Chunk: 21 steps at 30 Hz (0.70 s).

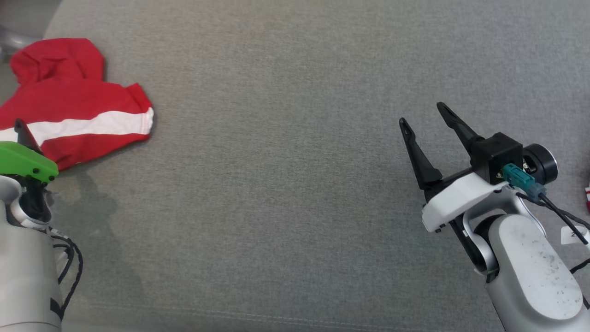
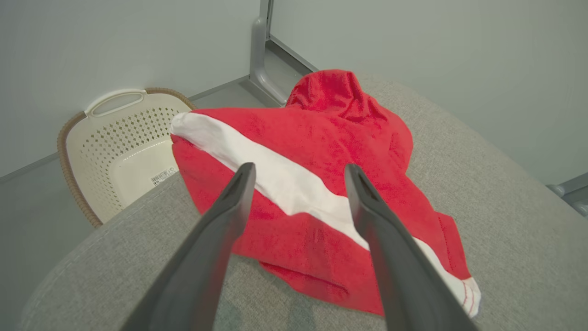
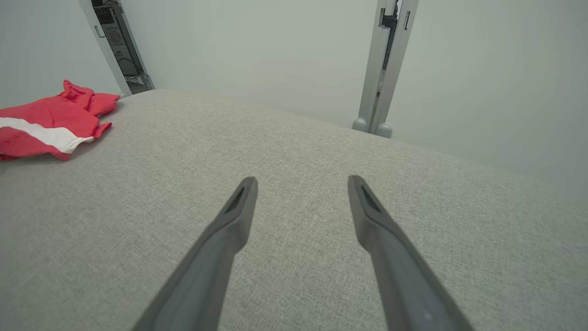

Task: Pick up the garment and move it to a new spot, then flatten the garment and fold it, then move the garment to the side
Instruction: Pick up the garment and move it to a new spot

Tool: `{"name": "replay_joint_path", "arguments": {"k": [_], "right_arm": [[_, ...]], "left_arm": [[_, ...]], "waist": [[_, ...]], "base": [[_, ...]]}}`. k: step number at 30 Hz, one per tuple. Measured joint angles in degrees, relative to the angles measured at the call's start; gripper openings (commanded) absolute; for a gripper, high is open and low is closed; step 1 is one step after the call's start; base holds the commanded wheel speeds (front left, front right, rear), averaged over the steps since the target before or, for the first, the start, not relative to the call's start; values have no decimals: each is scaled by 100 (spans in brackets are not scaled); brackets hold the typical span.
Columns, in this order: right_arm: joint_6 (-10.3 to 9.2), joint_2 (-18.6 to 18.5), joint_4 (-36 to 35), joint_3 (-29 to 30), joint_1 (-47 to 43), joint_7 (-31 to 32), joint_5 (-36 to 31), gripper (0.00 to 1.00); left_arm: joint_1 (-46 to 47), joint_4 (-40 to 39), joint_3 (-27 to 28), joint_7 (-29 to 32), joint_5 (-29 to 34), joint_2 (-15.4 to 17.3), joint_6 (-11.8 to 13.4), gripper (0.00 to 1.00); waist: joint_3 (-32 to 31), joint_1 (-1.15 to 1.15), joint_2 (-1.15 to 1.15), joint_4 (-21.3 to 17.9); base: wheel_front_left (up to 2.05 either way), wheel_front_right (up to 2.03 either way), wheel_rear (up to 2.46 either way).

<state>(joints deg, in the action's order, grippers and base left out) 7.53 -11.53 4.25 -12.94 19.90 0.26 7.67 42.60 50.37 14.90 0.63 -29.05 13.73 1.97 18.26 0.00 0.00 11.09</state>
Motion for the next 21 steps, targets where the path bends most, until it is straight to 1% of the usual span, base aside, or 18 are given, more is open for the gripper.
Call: {"name": "replay_joint_path", "arguments": {"k": [2, 5, 8, 13, 14, 15, 16, 19, 21], "right_arm": [[0, -4, -64, -52, 82, 9, 15, 100], [0, -31, -87, -85, 151, 9, 32, 100], [0, -24, -94, -134, 246, 7, 31, 100], [0, -30, -85, -165, 326, -10, 32, 100], [0, -42, -71, -149, 332, -14, 32, 100], [0, -45, -45, -137, 335, -19, 32, 100], [0, -47, -24, -129, 335, -21, 32, 100], [0, -27, 79, -131, 333, -89, 59, 100], [0, 8, 158, -132, 329, -146, 109, 100]], "left_arm": [[140, 147, 77, 341, -47, 98, 213, 100], [275, 246, 93, 677, -86, 200, 445, 100], [298, 386, 107, 991, -142, 230, 555, 100], [320, 505, 102, 1468, -236, 269, 621, 100], [330, 506, 98, 1549, -254, 286, 619, 66], [333, 504, 82, 1629, -257, 319, 599, 20], [333, 495, 70, 1648, -259, 336, 553, 0], [332, 374, 40, 1686, -322, 322, 354, 0], [316, 238, 32, 1579, -332, 309, 242, 0]], "waist": [[183, 0, 0, -143], [453, 0, 0, -338], [674, 0, 0, -510], [919, 0, 0, -750], [954, 0, 0, -781], [974, 0, 1, -807], [976, 0, 1, -816], [913, 0, 0, -822], [835, 0, 0, -816]], "base": [[0, 0, 0], [0, 0, 0], [0, 0, 0], [0, 0, 0], [0, 0, 0], [0, 0, 0], [0, 0, 0], [0, 0, 0], [0, 0, 0]]}}
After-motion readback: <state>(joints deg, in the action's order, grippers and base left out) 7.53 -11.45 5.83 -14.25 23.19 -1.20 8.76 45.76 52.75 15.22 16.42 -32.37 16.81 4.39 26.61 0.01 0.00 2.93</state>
